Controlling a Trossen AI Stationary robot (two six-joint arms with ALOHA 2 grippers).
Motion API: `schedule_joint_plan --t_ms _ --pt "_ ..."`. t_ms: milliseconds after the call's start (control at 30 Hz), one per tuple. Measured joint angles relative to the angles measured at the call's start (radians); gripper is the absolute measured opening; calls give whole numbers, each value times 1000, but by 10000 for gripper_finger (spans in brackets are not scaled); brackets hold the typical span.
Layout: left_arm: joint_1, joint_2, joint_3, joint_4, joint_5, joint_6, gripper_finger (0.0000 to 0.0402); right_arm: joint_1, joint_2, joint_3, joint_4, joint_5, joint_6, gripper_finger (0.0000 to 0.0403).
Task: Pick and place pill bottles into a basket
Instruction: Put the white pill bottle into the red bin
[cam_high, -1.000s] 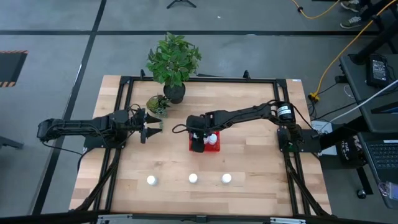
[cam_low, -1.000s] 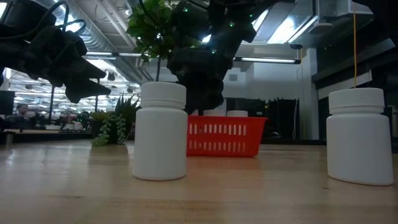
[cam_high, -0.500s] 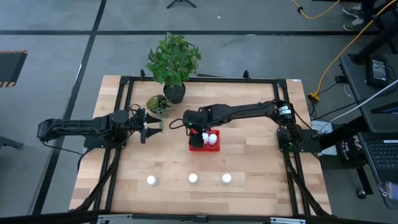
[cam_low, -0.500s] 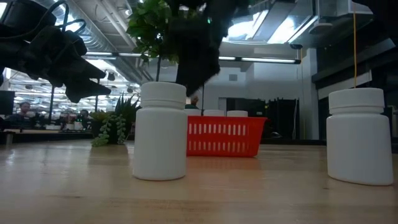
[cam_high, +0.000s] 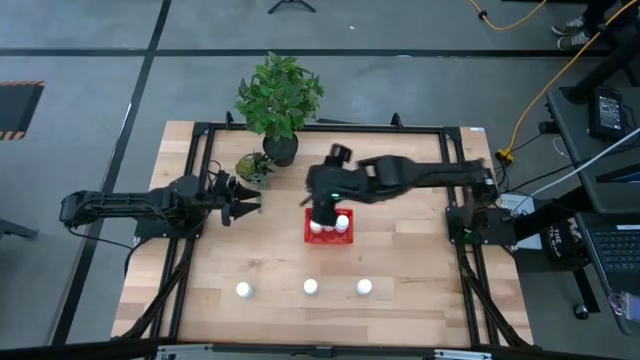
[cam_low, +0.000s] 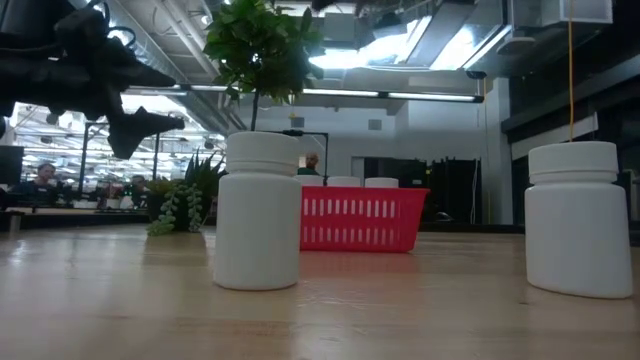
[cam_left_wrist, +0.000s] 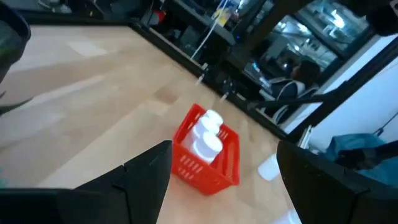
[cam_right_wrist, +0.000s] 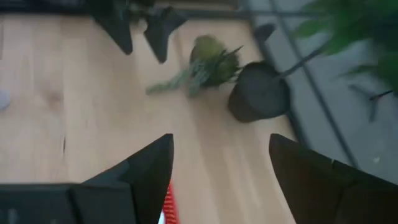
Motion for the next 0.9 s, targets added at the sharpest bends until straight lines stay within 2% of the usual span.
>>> schedule_joint_plan --t_ms 133,267,367,533,667,733,900 --pt "0 0 0 27 6 23 281 49 -114 -48 -43 12 35 242" --pt "0 1 0 18 27 44 281 137 -256 -160 -25 -165 102 226" --pt "0 2 0 11 28 46 281 220 -351 -270 -14 -224 234 217" --pt "0 2 0 10 18 46 281 342 -483 -462 -13 -220 454 214" --pt "0 2 0 10 11 46 281 423 -530 -616 37 -229 591 214" --pt "0 2 0 10 7 46 281 452 -533 -683 82 -231 603 214" --pt "0 2 0 9 5 46 281 485 -507 -798 262 -387 547 213"
